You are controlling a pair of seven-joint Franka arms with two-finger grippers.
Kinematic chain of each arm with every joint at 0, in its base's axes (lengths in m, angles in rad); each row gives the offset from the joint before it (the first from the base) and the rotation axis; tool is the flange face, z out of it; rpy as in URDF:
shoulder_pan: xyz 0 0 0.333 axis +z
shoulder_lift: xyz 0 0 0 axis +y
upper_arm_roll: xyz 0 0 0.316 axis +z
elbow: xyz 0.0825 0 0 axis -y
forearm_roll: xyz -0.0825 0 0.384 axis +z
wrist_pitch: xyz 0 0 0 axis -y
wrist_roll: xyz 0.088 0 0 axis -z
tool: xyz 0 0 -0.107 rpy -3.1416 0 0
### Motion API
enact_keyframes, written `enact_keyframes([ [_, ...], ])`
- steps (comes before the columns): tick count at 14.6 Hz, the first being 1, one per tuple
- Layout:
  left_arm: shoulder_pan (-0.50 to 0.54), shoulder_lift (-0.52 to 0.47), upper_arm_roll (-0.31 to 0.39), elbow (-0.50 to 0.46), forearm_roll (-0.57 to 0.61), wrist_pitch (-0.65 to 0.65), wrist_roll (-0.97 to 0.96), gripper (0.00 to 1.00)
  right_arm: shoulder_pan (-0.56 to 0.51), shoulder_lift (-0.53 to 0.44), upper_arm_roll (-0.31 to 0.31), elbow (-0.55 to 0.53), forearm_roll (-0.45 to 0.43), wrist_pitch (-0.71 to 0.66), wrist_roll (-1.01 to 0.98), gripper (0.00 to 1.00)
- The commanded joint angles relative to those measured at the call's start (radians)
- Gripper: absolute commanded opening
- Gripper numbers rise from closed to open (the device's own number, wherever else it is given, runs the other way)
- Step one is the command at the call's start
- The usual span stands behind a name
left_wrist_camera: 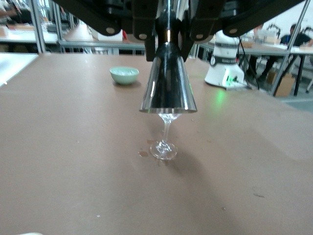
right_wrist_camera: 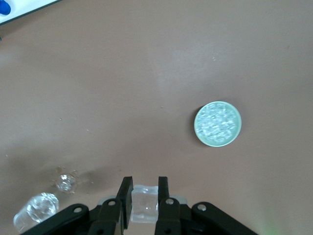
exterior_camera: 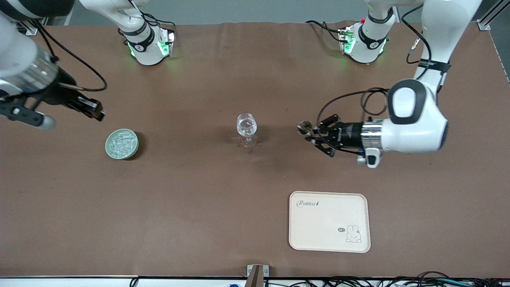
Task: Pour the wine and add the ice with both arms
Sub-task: 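Withdraw the jigger with the left gripper while the right gripper approaches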
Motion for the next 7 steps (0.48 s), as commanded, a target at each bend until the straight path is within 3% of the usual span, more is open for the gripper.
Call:
enact_keyframes([
  [1, -0.014, 0.112, 0.068, 0.133, -0.044, -0.078, 0.029, 0.00, 0.014, 0.050, 0.077, -0.023, 0.010, 0.077, 0.168, 0.00],
  [7, 0.030, 0.351, 0.070, 0.345, -0.128, -0.076, 0.107, 0.00, 0.039, 0.185, 0.263, -0.023, -0.003, 0.254, 0.475, 0.00],
])
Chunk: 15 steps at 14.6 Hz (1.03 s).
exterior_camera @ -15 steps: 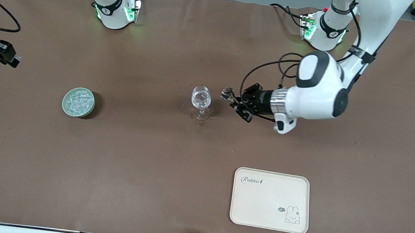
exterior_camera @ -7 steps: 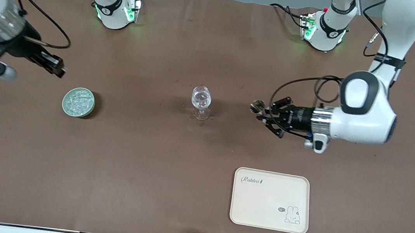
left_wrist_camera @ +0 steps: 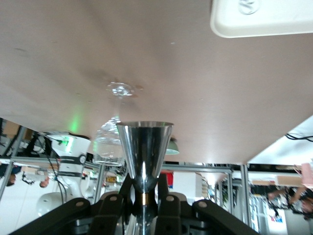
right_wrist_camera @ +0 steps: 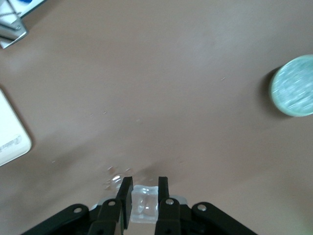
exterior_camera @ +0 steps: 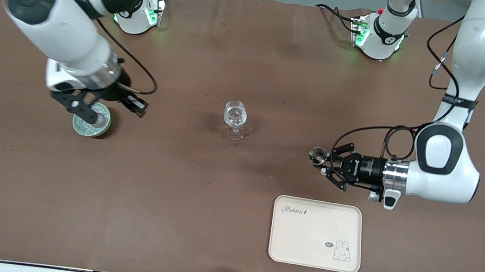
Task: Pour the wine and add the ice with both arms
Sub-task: 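Drop the ice into the glass with the right gripper while the left gripper lowers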
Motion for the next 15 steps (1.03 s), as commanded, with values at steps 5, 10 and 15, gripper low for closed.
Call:
enact_keyframes([
  [5, 0.064, 0.179, 0.015, 0.140, -0.162, 0.018, 0.246, 0.00, 0.109, 0.083, 0.082, -0.059, -0.018, 0.135, 0.254, 0.00],
  [10, 0.051, 0.213, 0.069, 0.142, -0.252, 0.041, 0.314, 0.00, 0.119, 0.084, 0.180, -0.181, -0.077, 0.238, 0.375, 0.01],
  [15, 0.025, 0.256, 0.093, 0.168, -0.329, 0.044, 0.352, 0.00, 0.128, 0.112, 0.185, -0.215, -0.089, 0.292, 0.395, 0.01],
])
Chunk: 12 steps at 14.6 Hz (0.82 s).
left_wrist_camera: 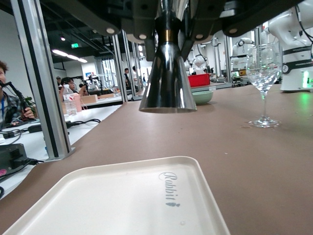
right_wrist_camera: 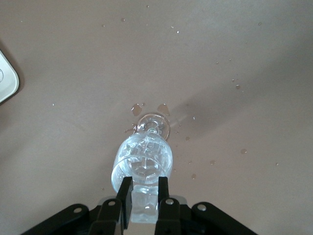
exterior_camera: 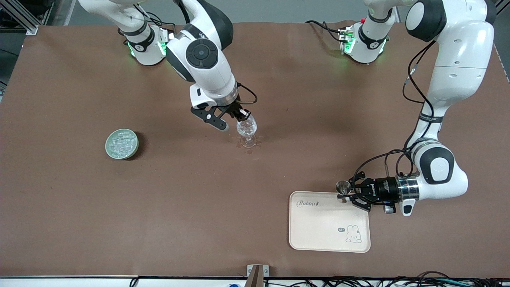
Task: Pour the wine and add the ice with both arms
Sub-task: 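Drop the ice into the glass with the right gripper while the left gripper lowers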
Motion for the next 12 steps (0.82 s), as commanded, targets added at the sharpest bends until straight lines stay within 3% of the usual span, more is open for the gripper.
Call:
enact_keyframes([
  [1, -0.030, 0.036, 0.025, 0.042, -0.074, 0.008, 0.018, 0.00, -0.008, 0.017, 0.009, -0.020, -0.039, 0.041, 0.024, 0.02],
  [6, -0.038, 0.120, 0.026, 0.136, -0.097, 0.058, 0.046, 0.00, -0.006, 0.043, 0.009, -0.009, -0.043, 0.056, 0.024, 0.02],
  [10, -0.066, 0.155, 0.027, 0.136, -0.219, 0.135, 0.077, 0.00, 0.000, 0.049, 0.011, -0.009, -0.043, 0.073, 0.026, 0.06],
  [12, -0.078, 0.174, 0.026, 0.135, -0.224, 0.176, 0.086, 0.01, 0.000, 0.051, 0.011, -0.009, -0.043, 0.073, 0.026, 0.06],
])
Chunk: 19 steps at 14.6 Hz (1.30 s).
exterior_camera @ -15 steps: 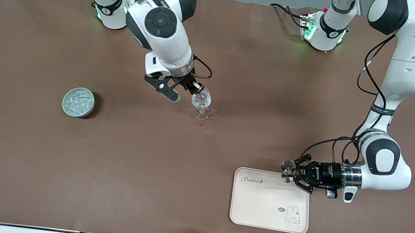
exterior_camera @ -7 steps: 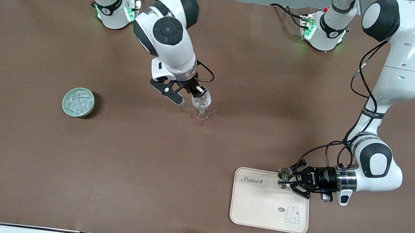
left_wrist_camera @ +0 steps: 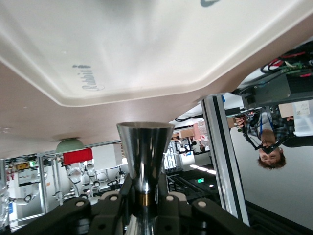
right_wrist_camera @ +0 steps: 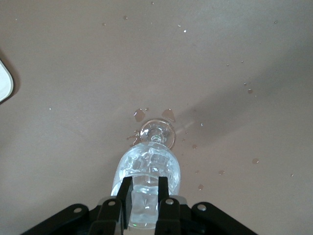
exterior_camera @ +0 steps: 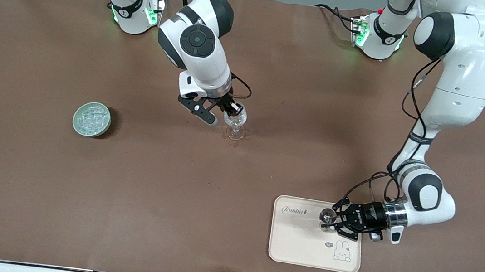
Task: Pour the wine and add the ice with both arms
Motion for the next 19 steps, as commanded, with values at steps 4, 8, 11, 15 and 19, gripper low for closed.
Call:
enact_keyframes([
  [4, -0.039, 0.052, 0.011, 0.033, -0.065, 0.104, -0.009, 0.01, 0.001, 0.009, 0.009, 0.001, -0.013, 0.009, 0.021, 0.15],
  [8, -0.041, 0.067, 0.008, 0.030, -0.067, 0.107, 0.001, 0.01, 0.001, 0.014, 0.009, 0.013, -0.012, 0.004, 0.018, 0.34],
  [11, -0.041, 0.067, 0.008, 0.029, -0.067, 0.119, -0.006, 0.04, 0.001, 0.015, 0.009, 0.021, -0.007, 0.003, 0.018, 0.47],
  [15, -0.048, 0.070, 0.011, 0.027, -0.067, 0.119, 0.007, 0.16, -0.001, 0.014, 0.009, 0.022, -0.005, -0.002, 0.015, 0.55],
  [19, -0.047, 0.069, 0.011, 0.025, -0.065, 0.119, 0.028, 0.71, -0.022, -0.008, 0.010, 0.074, -0.004, -0.098, 0.001, 0.85],
])
